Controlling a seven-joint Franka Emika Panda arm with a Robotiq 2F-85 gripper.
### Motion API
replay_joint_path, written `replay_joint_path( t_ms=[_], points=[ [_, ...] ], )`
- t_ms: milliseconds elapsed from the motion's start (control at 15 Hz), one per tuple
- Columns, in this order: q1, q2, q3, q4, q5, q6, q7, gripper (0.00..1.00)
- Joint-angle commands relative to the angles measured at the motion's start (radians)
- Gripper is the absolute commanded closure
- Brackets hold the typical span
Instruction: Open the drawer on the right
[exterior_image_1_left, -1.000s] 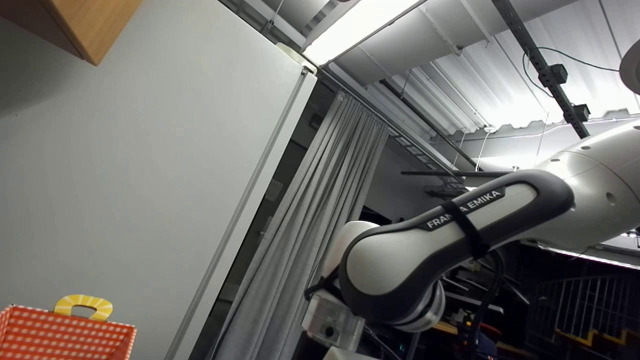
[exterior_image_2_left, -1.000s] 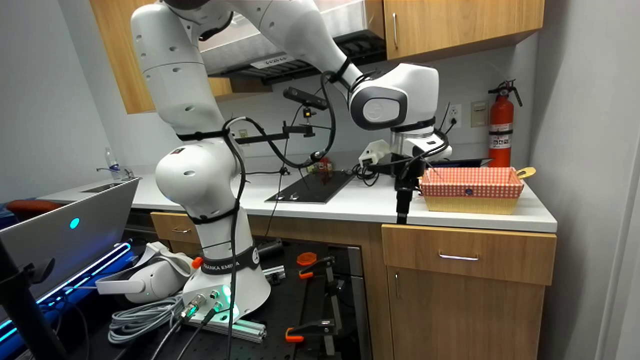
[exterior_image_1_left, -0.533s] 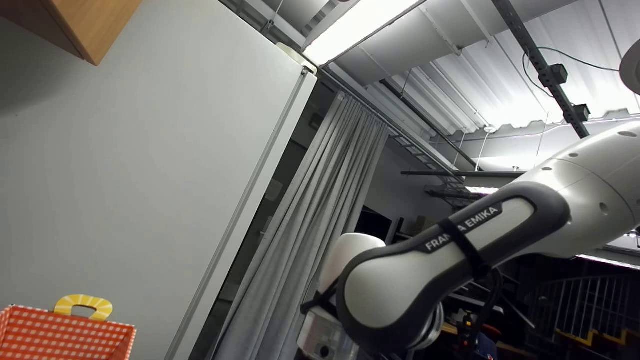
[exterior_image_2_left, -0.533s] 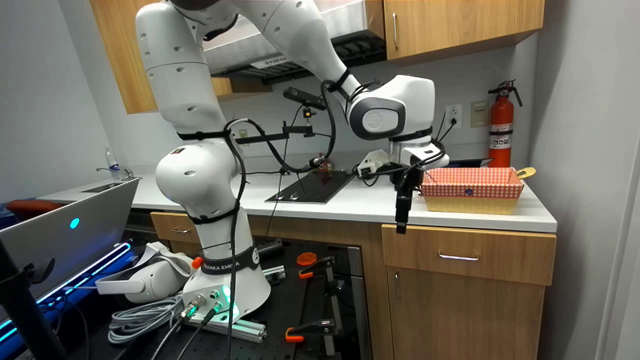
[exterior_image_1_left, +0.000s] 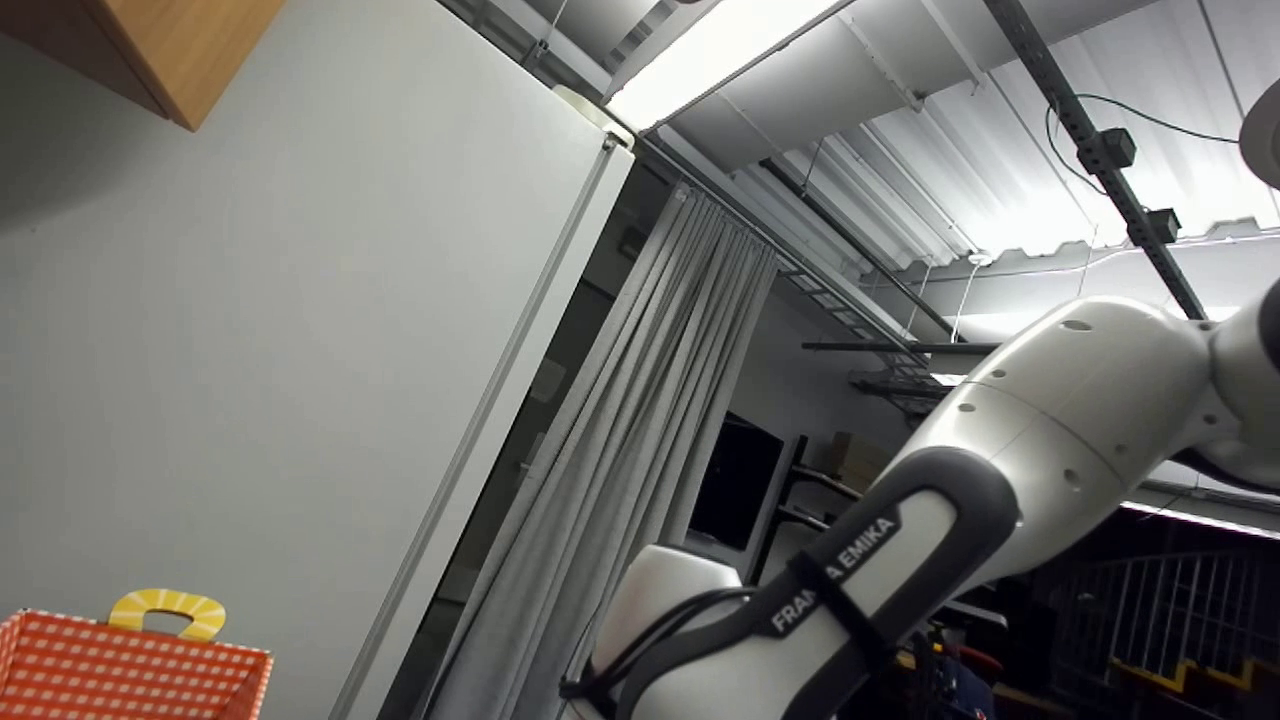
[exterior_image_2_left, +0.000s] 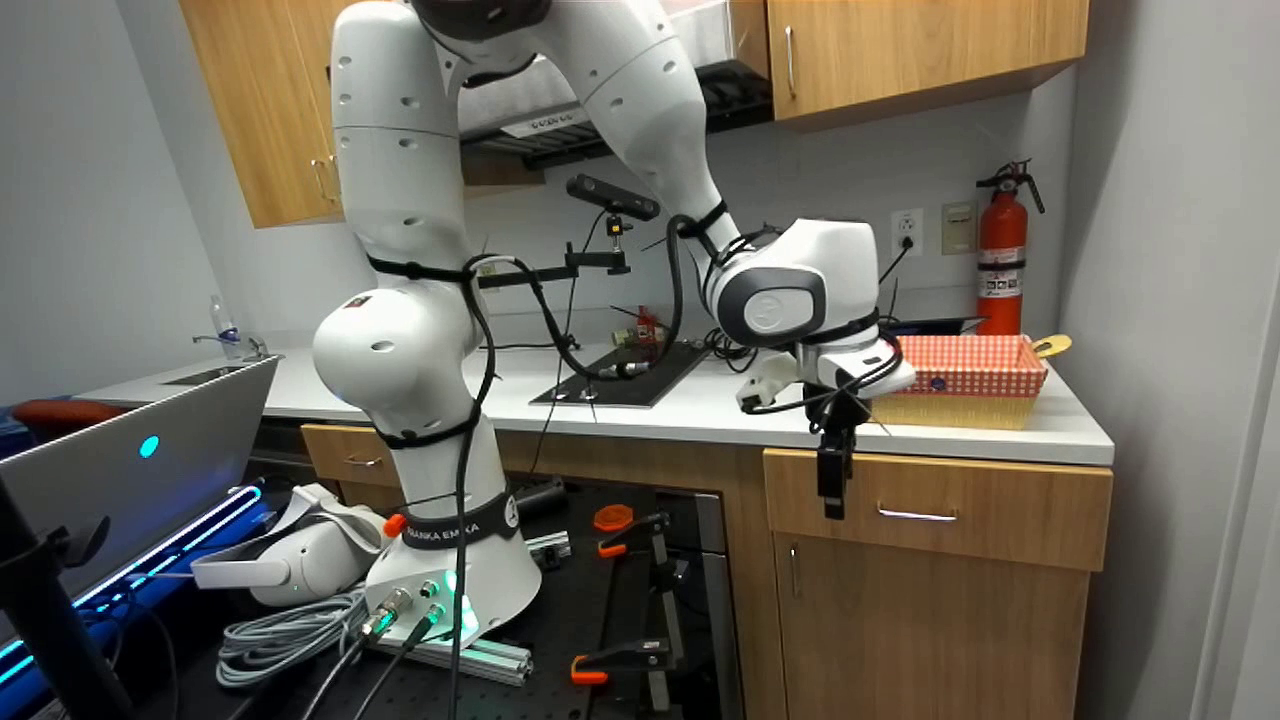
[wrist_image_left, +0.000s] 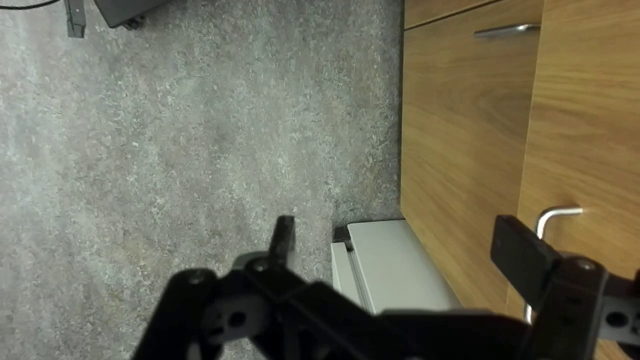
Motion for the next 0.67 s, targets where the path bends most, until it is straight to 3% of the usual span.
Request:
replay_joint_path(
  t_ms=[0, 133, 600],
  points=[
    [0.037, 0.127, -0.056, 0.073, 0.015, 0.098, 0.038, 0.0],
    [0.023, 0.191, -0.048, 0.114, 0.085, 0.123, 0.001, 0.0],
    [-0.058, 0.377, 0.036, 0.318, 0.349, 0.032, -0.043, 0.0]
  ],
)
